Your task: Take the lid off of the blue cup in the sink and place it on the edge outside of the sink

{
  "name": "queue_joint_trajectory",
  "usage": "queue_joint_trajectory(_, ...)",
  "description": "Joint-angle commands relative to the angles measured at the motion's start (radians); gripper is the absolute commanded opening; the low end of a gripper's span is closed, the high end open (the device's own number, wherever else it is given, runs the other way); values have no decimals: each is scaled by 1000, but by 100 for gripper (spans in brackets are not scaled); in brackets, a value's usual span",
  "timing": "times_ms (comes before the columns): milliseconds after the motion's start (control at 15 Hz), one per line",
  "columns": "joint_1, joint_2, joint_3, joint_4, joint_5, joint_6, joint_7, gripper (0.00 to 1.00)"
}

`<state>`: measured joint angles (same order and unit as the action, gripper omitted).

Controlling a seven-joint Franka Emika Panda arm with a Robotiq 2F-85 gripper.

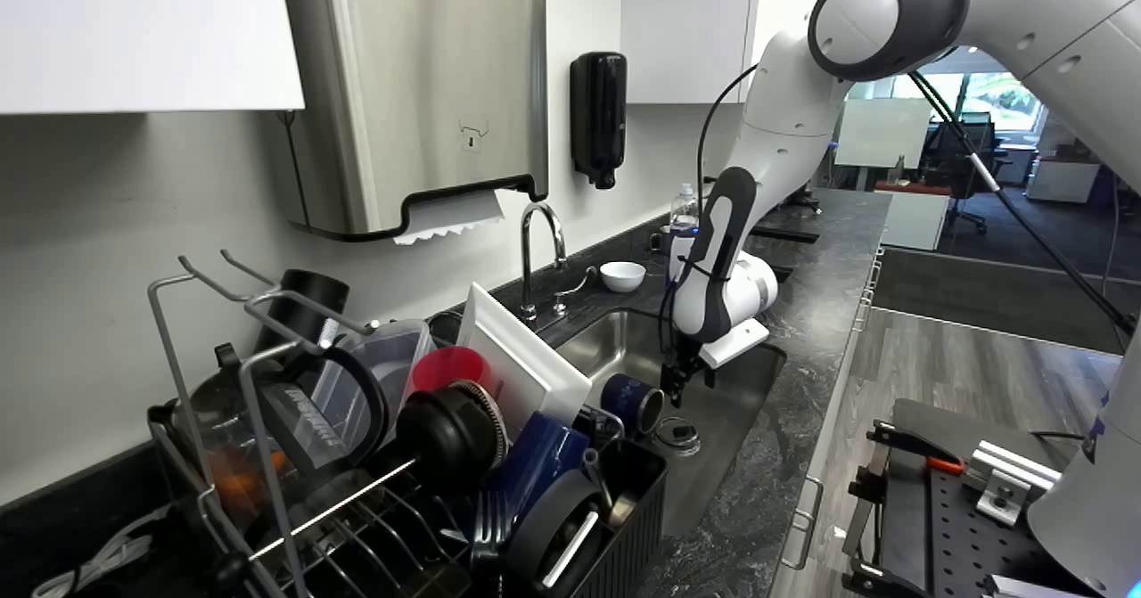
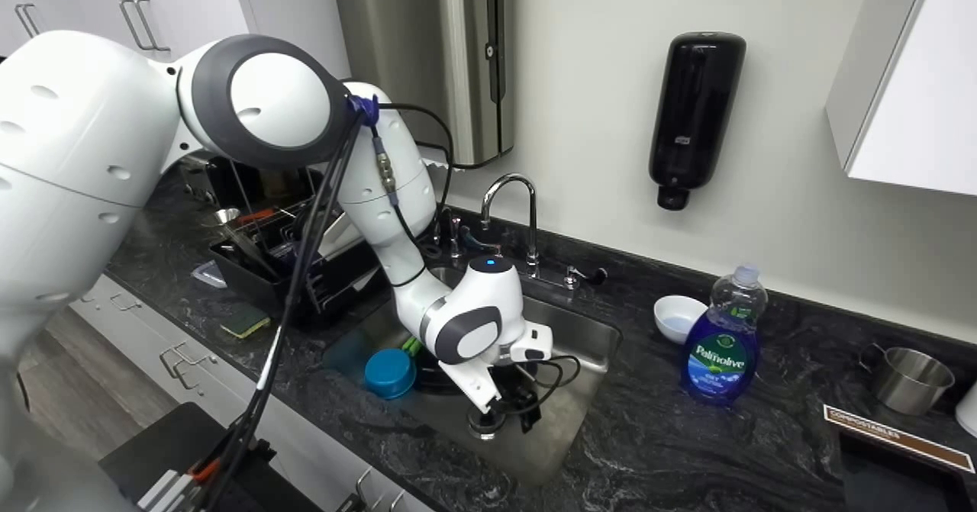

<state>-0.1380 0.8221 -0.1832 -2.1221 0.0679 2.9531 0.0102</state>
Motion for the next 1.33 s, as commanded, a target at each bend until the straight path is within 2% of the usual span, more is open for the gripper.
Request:
queue_joint_trajectory(0, -31, 14, 27, 39, -30, -60, -30, 100)
queue_joint_trajectory(600, -47, 73, 47, 126, -39, -145, -67, 100)
queue_joint_trajectory(1267, -59, 125, 49, 191, -39, -185, -85, 100)
